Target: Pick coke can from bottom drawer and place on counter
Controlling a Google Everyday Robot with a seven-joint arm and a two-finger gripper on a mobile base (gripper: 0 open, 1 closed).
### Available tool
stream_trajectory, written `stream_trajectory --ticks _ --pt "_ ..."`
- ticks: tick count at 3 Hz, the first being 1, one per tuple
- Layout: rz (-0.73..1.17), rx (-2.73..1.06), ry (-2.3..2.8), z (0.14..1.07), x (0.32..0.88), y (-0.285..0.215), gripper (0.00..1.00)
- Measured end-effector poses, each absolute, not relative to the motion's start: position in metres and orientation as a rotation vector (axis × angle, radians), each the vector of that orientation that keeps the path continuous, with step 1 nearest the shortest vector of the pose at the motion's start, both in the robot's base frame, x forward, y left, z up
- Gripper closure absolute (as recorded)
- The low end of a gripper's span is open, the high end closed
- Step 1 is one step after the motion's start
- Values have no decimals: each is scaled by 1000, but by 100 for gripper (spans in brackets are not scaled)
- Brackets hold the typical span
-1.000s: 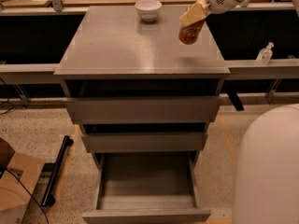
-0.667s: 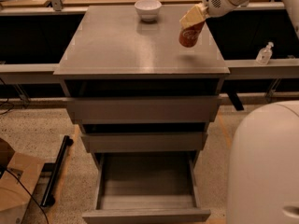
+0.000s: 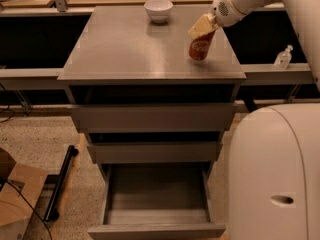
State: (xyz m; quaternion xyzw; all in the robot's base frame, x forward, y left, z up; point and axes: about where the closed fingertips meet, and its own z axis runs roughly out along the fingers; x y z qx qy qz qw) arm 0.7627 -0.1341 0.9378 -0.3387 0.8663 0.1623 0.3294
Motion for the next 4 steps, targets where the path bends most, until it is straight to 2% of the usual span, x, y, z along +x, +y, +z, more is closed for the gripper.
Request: stream_trajectory --ticks 1,4 --pt "449 -884 2315 923 763 -133 84" --pt "476 -885 2327 921 762 -131 15"
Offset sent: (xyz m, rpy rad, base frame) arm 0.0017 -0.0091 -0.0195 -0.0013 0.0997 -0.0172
